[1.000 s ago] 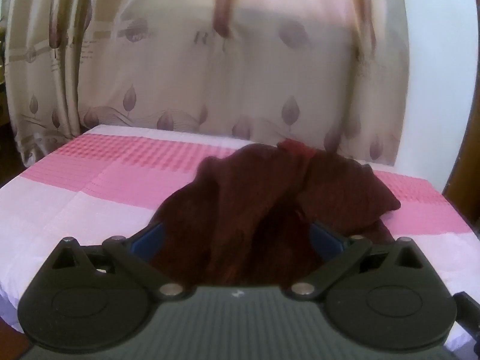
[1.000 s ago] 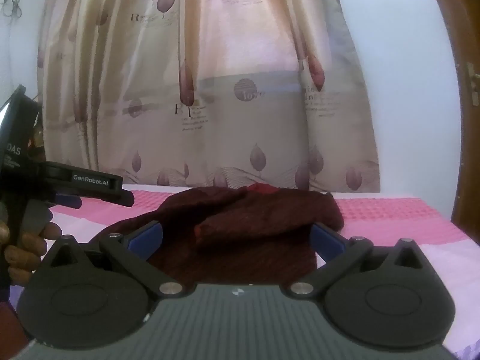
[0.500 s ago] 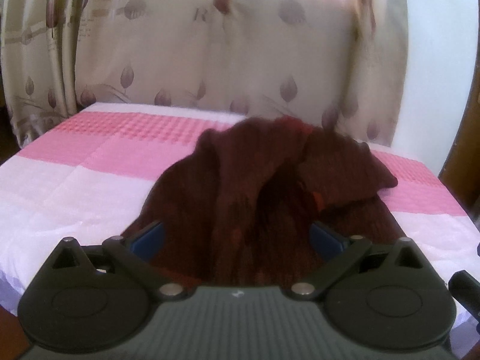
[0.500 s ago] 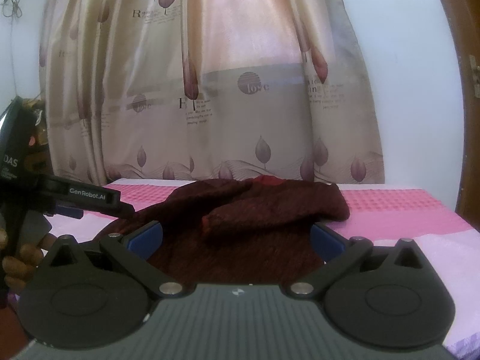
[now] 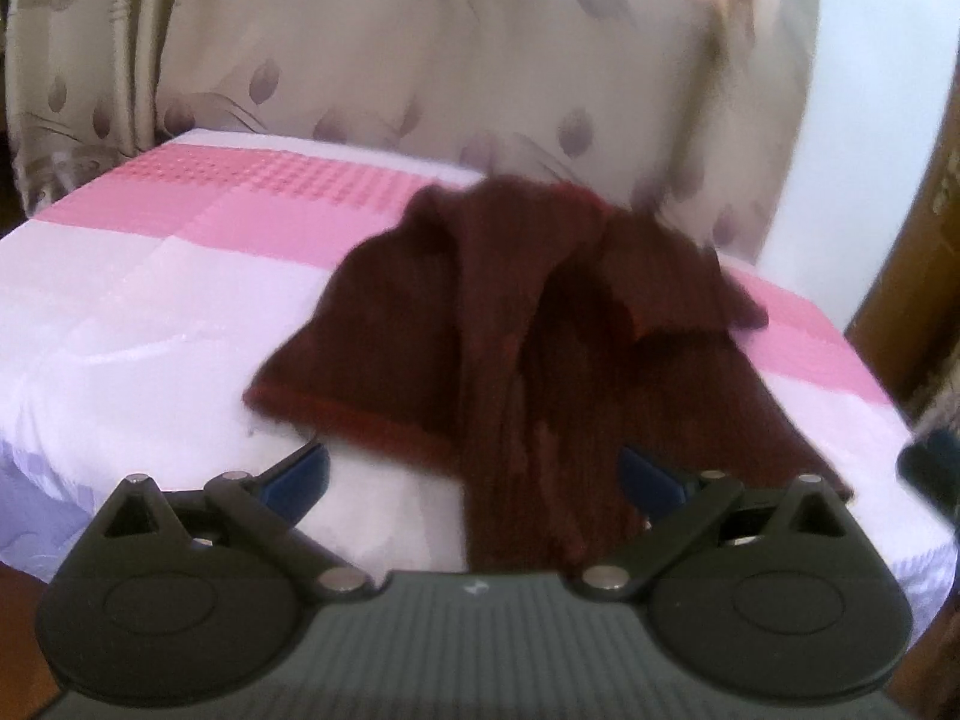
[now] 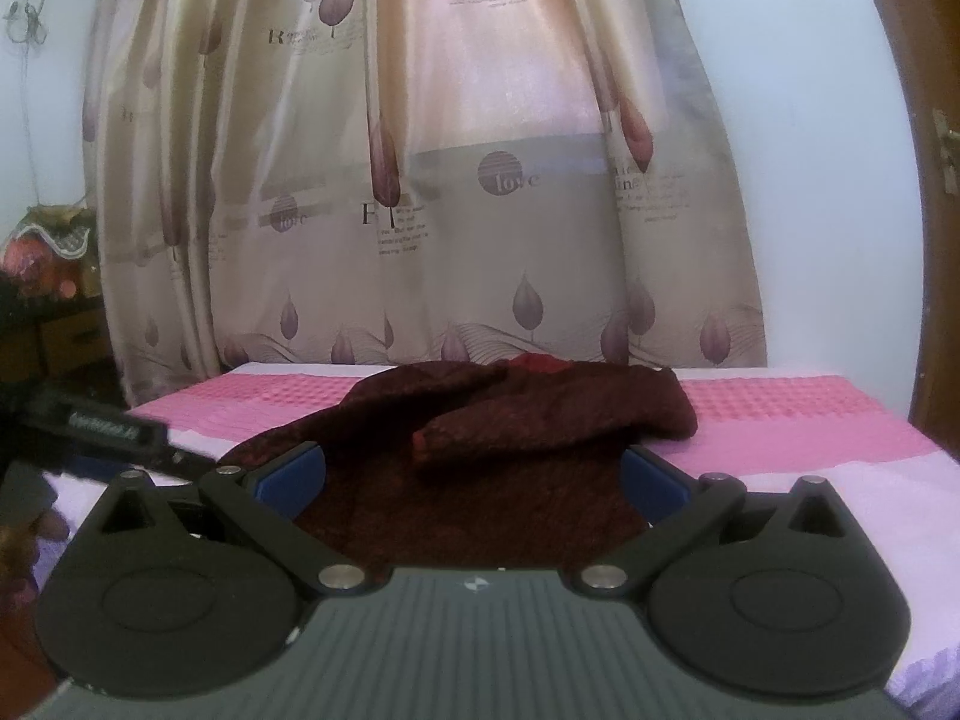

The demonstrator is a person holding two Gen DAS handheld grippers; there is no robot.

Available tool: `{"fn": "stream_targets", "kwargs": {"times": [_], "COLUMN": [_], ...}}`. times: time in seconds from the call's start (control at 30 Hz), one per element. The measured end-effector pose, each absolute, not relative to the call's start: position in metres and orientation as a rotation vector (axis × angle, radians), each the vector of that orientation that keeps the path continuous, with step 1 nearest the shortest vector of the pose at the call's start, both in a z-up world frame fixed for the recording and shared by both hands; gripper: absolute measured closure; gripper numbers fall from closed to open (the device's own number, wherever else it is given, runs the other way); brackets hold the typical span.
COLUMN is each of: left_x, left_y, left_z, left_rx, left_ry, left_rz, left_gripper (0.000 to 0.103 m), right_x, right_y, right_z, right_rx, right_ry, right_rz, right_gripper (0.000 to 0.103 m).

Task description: Fold small clothes

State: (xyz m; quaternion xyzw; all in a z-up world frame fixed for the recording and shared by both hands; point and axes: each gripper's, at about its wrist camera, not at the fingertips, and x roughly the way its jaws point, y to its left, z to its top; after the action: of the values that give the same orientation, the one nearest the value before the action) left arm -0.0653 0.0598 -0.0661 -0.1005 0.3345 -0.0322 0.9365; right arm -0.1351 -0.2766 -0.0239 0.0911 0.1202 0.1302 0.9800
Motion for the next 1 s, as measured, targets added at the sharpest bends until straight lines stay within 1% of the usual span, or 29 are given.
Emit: {"fn": "stream_targets", "kwargs": {"times": [0.3,0.37,0.4,0.43,0.47,0.5,0.57,0.63,0.77,1.0], "left_x": [-0.055,-0.054,-0.054,-0.051,-0.046,-0.041,-0.043,-0.042,-0.031,0.021], "left_y": [0.057,0.055,0.055,0.054,0.054,0.055,0.059,0.063,0.083,0.125], "left_z": [-0.095,-0.101,-0.103,-0.105,-0.108,-0.109,-0.102,-0.084,-0.033,0.056], "left_rx": [-0.196,-0.198,-0.194,-0.190,-0.186,-0.191,-0.202,-0.193,-0.178,-0.129], "left_ry": [0.726,0.723,0.718,0.733,0.780,0.815,0.784,0.750,0.640,0.491], "left_rz": [-0.086,-0.093,-0.091,-0.099,-0.118,-0.125,-0.107,-0.083,-0.014,0.166], "left_gripper": [0.000,0.002,0.026,0.076,0.100,0.099,0.099,0.099,0.099,0.098], "right_x": [-0.139,-0.138,-0.138,-0.137,-0.135,-0.135,-0.131,-0.127,-0.117,-0.093], "right_y": [-0.273,-0.273,-0.273,-0.273,-0.273,-0.273,-0.274,-0.275,-0.282,-0.297], "right_z": [-0.021,-0.022,-0.023,-0.023,-0.024,-0.025,-0.025,-0.028,-0.031,-0.032], "right_rx": [0.174,0.179,0.181,0.183,0.184,0.185,0.185,0.182,0.203,0.277], "right_ry": [0.236,0.240,0.243,0.247,0.250,0.254,0.261,0.269,0.286,0.309], "right_rz": [0.267,0.266,0.264,0.262,0.262,0.262,0.261,0.258,0.240,0.220], "right_gripper": [0.000,0.000,0.000,0.000,0.000,0.000,0.000,0.000,0.000,0.000]}}
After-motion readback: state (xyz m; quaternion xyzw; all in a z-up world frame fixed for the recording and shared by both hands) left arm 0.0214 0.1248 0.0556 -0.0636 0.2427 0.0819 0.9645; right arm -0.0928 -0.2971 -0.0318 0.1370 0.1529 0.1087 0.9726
